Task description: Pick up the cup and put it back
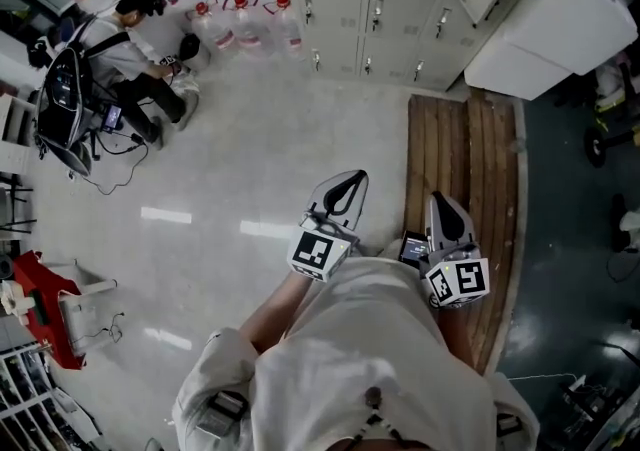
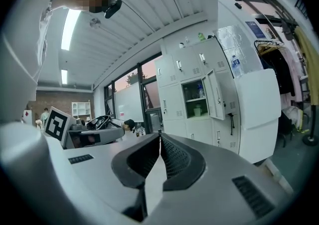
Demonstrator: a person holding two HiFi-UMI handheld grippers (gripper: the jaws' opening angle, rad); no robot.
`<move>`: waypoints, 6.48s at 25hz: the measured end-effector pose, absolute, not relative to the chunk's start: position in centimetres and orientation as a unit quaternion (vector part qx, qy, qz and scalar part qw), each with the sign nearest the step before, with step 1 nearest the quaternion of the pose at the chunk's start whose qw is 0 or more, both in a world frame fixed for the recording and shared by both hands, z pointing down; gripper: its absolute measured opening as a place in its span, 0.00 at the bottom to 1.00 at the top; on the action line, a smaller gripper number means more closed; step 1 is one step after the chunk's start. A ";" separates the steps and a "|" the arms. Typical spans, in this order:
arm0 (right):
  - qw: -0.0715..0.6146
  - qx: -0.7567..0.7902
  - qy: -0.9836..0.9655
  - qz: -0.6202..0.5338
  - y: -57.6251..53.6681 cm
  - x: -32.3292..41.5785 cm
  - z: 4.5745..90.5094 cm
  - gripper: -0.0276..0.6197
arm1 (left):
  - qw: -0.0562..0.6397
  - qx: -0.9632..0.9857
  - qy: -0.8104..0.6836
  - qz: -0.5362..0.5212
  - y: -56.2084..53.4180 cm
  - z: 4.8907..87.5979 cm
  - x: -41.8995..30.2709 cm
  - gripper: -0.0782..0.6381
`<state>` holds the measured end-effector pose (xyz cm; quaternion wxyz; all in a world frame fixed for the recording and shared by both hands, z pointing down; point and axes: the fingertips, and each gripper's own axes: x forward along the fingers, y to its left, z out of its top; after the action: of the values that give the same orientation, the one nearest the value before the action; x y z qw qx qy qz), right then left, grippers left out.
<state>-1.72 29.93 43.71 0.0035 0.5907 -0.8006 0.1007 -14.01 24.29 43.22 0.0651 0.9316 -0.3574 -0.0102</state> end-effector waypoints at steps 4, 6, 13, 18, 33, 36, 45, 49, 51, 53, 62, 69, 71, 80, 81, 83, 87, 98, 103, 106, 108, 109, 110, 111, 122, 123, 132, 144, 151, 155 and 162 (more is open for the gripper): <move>0.004 0.594 -0.797 0.104 27.4 -1.2 43.9 0.08 | 0.074 0.929 -0.363 -0.001 22.1 44.2 -14.2 0.12; 0.005 0.593 -0.798 0.109 26.4 -1.0 44.4 0.08 | 0.074 0.929 -0.362 -0.001 21.0 44.6 -13.9 0.12; 0.000 0.586 -0.801 0.118 20.7 0.6 45.2 0.08 | 0.077 0.923 -0.378 0.009 16.4 45.0 -13.0 0.12; -0.005 0.570 -0.814 0.114 14.1 2.5 45.0 0.08 | 0.068 0.919 -0.388 0.012 10.9 44.8 -10.8 0.12; -0.004 0.502 -0.861 0.088 -2.2 12.0 43.3 0.08 | 0.067 0.882 -0.466 0.009 -3.1 43.1 -1.8 0.12; -0.006 0.504 -0.858 0.094 -3.5 13.3 43.4 0.08 | 0.063 0.883 -0.465 0.002 -4.7 42.7 -0.5 0.12; 0.014 0.528 -0.843 0.106 -7.4 15.7 44.8 0.08 | 0.066 0.897 -0.438 0.004 -11.3 43.6 2.5 0.12; 0.025 0.554 -0.825 0.110 -10.6 17.5 45.3 0.08 | 0.071 0.908 -0.412 0.002 -15.8 44.2 4.4 0.12; 0.027 0.569 -0.814 0.113 -12.7 18.4 45.3 0.08 | 0.073 0.914 -0.399 0.003 -18.7 44.5 5.4 0.12; 0.027 0.582 -0.804 0.118 -15.1 19.3 45.2 0.08 | 0.073 0.919 -0.387 0.003 -21.9 44.5 6.4 0.12; 0.033 0.617 -0.775 0.132 -24.5 19.2 44.7 0.08 | 0.067 0.938 -0.340 0.010 -34.3 44.5 9.2 0.12; 0.040 0.650 -0.747 0.136 -29.0 19.5 44.3 0.08 | 0.062 0.944 -0.322 0.019 -42.2 44.8 11.5 0.20; 0.039 0.664 -0.734 0.138 -29.6 19.9 44.5 0.08 | 0.069 0.946 -0.315 0.026 -43.8 46.0 12.4 0.34; 0.034 0.708 -0.690 0.146 -31.2 21.5 45.2 0.08 | 0.042 0.934 -0.352 0.048 -50.0 47.0 14.6 0.60; 0.032 0.712 -0.686 0.146 -31.5 21.7 45.2 0.08 | 0.039 0.932 -0.357 0.046 -50.4 46.9 14.7 0.61; 0.028 0.718 -0.680 0.148 -31.9 21.8 45.3 0.08 | 0.034 0.929 -0.366 0.043 -51.3 47.0 15.0 0.63; 0.029 0.720 -0.678 0.146 -32.5 21.5 45.4 0.08 | 0.038 0.927 -0.369 0.046 -53.0 47.6 15.8 0.64; 0.016 0.740 -0.655 0.153 -32.1 22.4 46.1 0.08 | 0.033 0.932 -0.357 0.053 -54.8 48.5 17.4 0.64; 0.022 0.742 -0.651 0.157 -31.5 22.2 46.5 0.08 | 0.035 0.932 -0.359 0.040 -55.2 47.9 17.4 0.64; 0.017 0.744 -0.648 0.160 -31.3 22.3 46.7 0.08 | 0.029 0.930 -0.365 0.046 -55.6 48.0 17.5 0.64; 0.014 0.745 -0.647 0.164 -31.2 22.2 46.7 0.08 | 0.027 0.927 -0.369 0.051 -55.8 48.3 17.5 0.64; 0.015 0.744 -0.647 0.165 -31.2 22.0 46.7 0.08 | 0.028 0.927 -0.370 0.051 -55.8 48.3 17.5 0.64; 0.016 0.743 -0.648 0.166 -31.1 21.9 46.8 0.08 | 0.029 0.927 -0.370 0.051 -55.8 48.3 17.5 0.64; 0.016 0.742 -0.649 0.167 -31.0 21.8 46.9 0.08 | 0.030 0.928 -0.369 0.050 -55.8 48.3 17.6 0.64; 0.023 0.723 -0.669 0.170 -30.6 21.1 47.4 0.08 | 0.043 0.928 -0.368 0.045 -54.3 47.9 16.2 0.58; 0.023 0.720 -0.672 0.170 -30.5 21.0 47.4 0.08 | 0.045 0.928 -0.367 0.044 -53.8 47.8 16.0 0.58; 0.019 0.684 -0.711 0.165 -29.5 20.1 47.3 0.08 | 0.009 0.944 -0.327 0.035 -48.0 44.7 14.3 0.58; 0.015 0.637 -0.759 0.133 -24.4 21.3 45.9 0.09 | 0.013 0.933 -0.359 0.030 -38.2 42.7 10.7 0.59; 0.019 0.627 -0.768 0.129 -18.7 23.3 45.6 0.08 | 0.034 0.928 -0.370 0.021 -30.0 42.1 9.8 0.59; 0.017 0.613 -0.779 0.132 -15.7 23.6 45.9 0.09 | 0.030 0.927 -0.374 0.011 -25.9 40.9 10.0 0.59; 0.019 0.571 -0.810 0.130 -12.8 22.3 46.2 0.08 | 0.012 0.918 -0.396 0.006 -19.8 40.0 9.2 0.59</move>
<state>22.30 -12.75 46.20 0.0189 0.5712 -0.8103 0.1295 9.20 -19.84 40.04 0.0122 0.9181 -0.3962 0.0060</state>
